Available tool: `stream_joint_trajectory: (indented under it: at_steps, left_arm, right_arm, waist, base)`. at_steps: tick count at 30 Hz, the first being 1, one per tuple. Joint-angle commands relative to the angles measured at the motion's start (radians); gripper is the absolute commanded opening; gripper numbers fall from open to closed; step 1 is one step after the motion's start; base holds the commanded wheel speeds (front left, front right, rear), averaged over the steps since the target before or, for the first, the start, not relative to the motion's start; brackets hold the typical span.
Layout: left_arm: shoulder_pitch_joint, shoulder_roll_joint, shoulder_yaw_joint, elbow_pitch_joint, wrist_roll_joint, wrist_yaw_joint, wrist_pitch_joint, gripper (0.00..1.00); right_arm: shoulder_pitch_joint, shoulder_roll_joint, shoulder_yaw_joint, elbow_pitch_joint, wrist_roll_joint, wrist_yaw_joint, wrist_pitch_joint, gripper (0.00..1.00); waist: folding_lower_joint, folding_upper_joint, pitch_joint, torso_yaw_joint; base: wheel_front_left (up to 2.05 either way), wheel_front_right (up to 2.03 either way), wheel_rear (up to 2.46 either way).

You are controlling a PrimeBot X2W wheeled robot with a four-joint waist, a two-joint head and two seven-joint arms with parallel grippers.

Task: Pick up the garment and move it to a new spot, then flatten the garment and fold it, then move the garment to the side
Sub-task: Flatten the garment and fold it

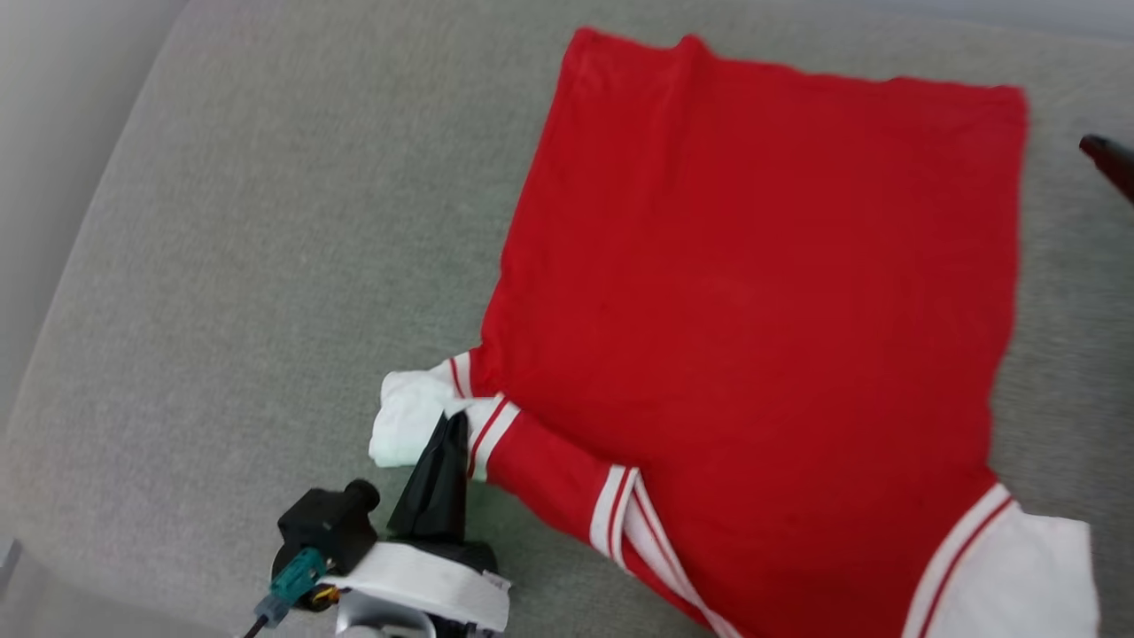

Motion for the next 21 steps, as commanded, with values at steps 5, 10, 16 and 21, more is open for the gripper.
stream_joint_trajectory:
  at_steps: [5, 10, 16, 21]
  left_arm:
    - [-0.049, -0.033, -0.004, -0.038, 0.02, -0.026, -0.008, 0.0]
    - [-0.06, -0.056, -0.002, -0.063, 0.037, -0.051, -0.008, 0.0]
    - [-0.059, -0.068, 0.006, -0.061, 0.042, -0.067, -0.007, 0.0]
    - [-0.073, -0.072, 0.008, -0.05, 0.039, -0.074, -0.007, 0.0]
  right_arm:
    - [-0.142, 0.007, 0.007, 0.065, -0.07, -0.001, 0.122, 1.0]
    - [-0.197, 0.008, -0.001, 0.104, -0.132, -0.001, 0.18, 1.0]
    - [-0.132, 0.042, -0.015, 0.185, -0.17, -0.001, 0.284, 1.0]
    - [-0.121, 0.052, -0.018, 0.171, -0.177, -0.001, 0.327, 0.0]
  waist:
    - [-0.0003, -0.0001, 0.134, 0.109]
    - [-0.0003, -0.0001, 0.184, 0.137]
    - [-0.0003, -0.0001, 0.203, 0.146]
    - [-0.0003, -0.0001, 0.199, 0.149]
  base:
    - [0.0, 0.0, 0.0]
    - [0.0, 0.0, 0.0]
    - [0.0, 0.0, 0.0]
    - [0.0, 0.0, 0.0]
